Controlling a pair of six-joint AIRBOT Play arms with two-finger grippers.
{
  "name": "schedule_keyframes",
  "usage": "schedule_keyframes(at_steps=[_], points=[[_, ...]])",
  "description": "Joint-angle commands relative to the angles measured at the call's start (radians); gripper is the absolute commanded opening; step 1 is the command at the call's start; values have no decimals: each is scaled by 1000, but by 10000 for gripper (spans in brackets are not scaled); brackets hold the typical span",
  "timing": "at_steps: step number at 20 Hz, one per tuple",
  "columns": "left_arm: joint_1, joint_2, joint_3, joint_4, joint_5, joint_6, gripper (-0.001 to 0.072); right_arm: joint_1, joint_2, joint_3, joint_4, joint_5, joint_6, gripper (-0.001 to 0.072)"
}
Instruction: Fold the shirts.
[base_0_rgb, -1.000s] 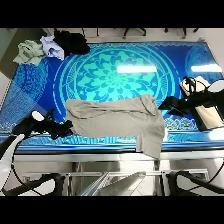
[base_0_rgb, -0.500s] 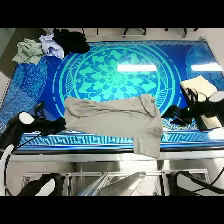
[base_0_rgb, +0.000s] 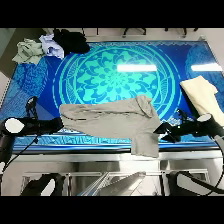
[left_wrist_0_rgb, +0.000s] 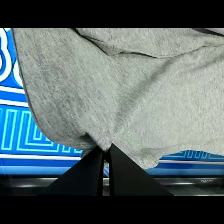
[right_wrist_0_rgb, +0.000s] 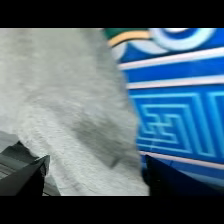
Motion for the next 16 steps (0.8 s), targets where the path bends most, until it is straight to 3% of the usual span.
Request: schedule_keyframes(at_steps=[1,3,4,5,6,9,13,16], points=[[-21,9,1,0,-4,-2,13,81,-17,-46,37,-122,-30,698],[-14,9,1,1,-3,-2,13,141,-23,-46,55,-164,-22,686],[-5,9,1,0,-3,-2,13,160,-22,-44,54,-172,-23,510],[6,9,1,0,-3,-1,13,164,-20,-43,54,-161,-41,143],[19,9,1,0,-4,-1,13,158,-11,-42,45,-134,-58,14],[74,9,2,0,-36,2,13,132,103,-39,-59,-48,-50,14],[103,40,23,-9,-177,89,13,117,440,-21,-240,54,80,13],[103,144,100,-8,-225,97,13,118,705,38,-253,80,179,13]])
